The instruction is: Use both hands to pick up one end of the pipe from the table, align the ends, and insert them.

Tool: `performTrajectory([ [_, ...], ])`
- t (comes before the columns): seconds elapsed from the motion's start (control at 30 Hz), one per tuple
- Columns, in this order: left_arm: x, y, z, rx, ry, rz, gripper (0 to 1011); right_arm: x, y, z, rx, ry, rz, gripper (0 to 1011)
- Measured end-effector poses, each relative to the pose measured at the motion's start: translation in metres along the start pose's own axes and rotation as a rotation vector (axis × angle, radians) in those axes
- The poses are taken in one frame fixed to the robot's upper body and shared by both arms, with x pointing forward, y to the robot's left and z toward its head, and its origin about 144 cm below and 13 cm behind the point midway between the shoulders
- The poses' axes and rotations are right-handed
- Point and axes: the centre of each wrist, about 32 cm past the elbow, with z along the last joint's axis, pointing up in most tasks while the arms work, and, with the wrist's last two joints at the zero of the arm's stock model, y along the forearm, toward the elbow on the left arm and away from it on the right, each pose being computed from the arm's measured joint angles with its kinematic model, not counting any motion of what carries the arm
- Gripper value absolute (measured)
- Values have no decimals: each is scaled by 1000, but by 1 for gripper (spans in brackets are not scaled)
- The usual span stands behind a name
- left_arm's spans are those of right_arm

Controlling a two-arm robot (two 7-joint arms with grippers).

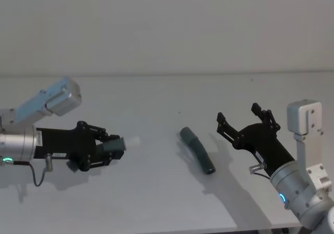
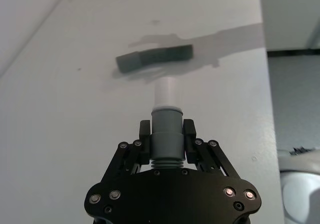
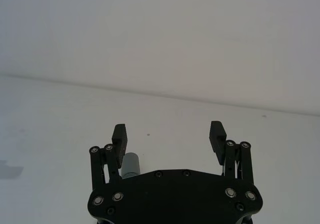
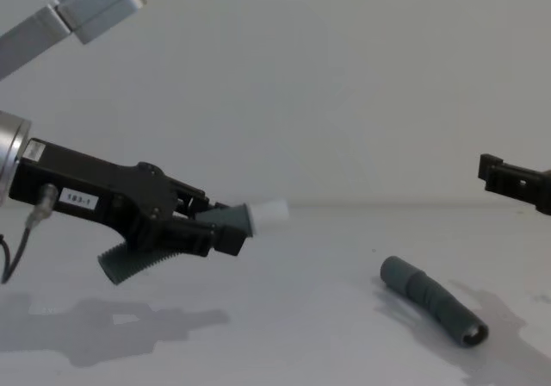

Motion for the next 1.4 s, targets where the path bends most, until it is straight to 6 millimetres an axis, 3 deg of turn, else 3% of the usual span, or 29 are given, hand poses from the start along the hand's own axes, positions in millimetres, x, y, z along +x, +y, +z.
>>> performTrajectory([
  [0.63, 34, -10, -12, -26, -51, -148, 355, 0, 0, 0, 0, 0, 0, 1002],
  [1.4, 39, -19, -22, -57, -46, -145, 354, 0, 0, 2, -6, -1, 5, 1003],
])
